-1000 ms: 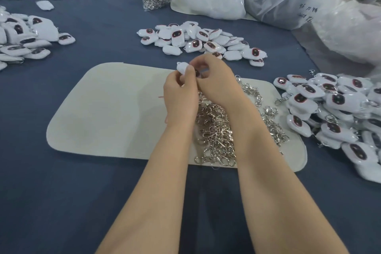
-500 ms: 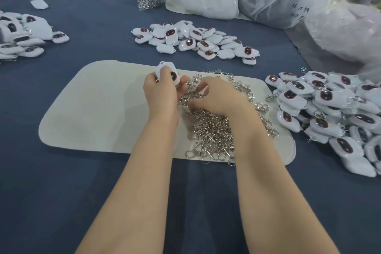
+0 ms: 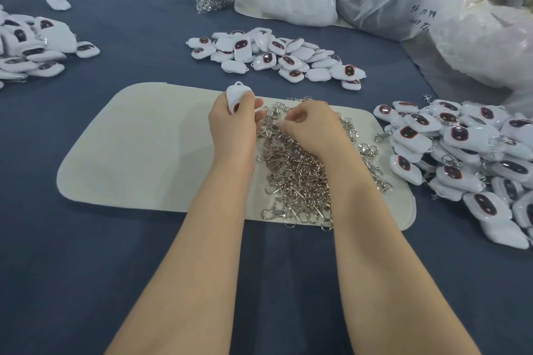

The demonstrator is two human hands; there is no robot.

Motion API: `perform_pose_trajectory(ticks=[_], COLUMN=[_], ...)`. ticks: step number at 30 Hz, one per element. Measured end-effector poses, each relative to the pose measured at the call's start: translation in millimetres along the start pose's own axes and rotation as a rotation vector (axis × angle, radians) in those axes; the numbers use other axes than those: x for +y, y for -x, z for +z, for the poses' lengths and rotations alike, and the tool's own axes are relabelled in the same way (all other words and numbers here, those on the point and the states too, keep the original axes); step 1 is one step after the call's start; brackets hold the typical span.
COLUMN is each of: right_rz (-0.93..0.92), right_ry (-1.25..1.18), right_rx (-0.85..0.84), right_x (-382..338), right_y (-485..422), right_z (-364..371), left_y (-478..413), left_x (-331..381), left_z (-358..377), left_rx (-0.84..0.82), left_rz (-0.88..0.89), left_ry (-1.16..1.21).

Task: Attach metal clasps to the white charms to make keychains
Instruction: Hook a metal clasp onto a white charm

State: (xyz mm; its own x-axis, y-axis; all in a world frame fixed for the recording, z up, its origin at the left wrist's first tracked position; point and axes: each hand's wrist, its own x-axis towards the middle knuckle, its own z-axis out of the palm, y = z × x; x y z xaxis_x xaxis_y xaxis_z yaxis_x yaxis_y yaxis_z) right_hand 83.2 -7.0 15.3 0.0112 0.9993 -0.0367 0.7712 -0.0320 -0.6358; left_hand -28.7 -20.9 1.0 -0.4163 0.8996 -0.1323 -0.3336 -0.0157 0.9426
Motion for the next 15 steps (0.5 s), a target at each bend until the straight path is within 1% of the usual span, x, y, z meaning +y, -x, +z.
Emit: perform_pose_trajectory(ticks=[2,3,6,8,11,13,15], right_rz=[0.013,0.016,-0.004,-0.028,-0.056,-0.062,-0.062], right_ry=[0.101,0.136,0.152,0.066,-0.171,-0.325,-0.426], right_rx=[-0.071,-0.079,-0.037,0.02,0.135,0.177,0.185], right_x=[-3,-4,-5,-3,1,1,0], right_y=[1,1,1,0,-3,-4,-4], right_z=[2,4,10,10,4,1,-1], left_y=[0,0,0,1,3,3,3], left_x=[-1,-1,-1,0,1,1,0], left_z=[1,2,2,2,2,2,2], left_rx=[-0.002,0.003,0.022,0.022,-0.011,-0.033,-0.046], left_rz=[-0.001,-0.004,-0.02,-0.023,-0.001,0.021,0.052], left_ry=[-0.009,-0.006,0.029,0.054,0.073,0.037,-0.034])
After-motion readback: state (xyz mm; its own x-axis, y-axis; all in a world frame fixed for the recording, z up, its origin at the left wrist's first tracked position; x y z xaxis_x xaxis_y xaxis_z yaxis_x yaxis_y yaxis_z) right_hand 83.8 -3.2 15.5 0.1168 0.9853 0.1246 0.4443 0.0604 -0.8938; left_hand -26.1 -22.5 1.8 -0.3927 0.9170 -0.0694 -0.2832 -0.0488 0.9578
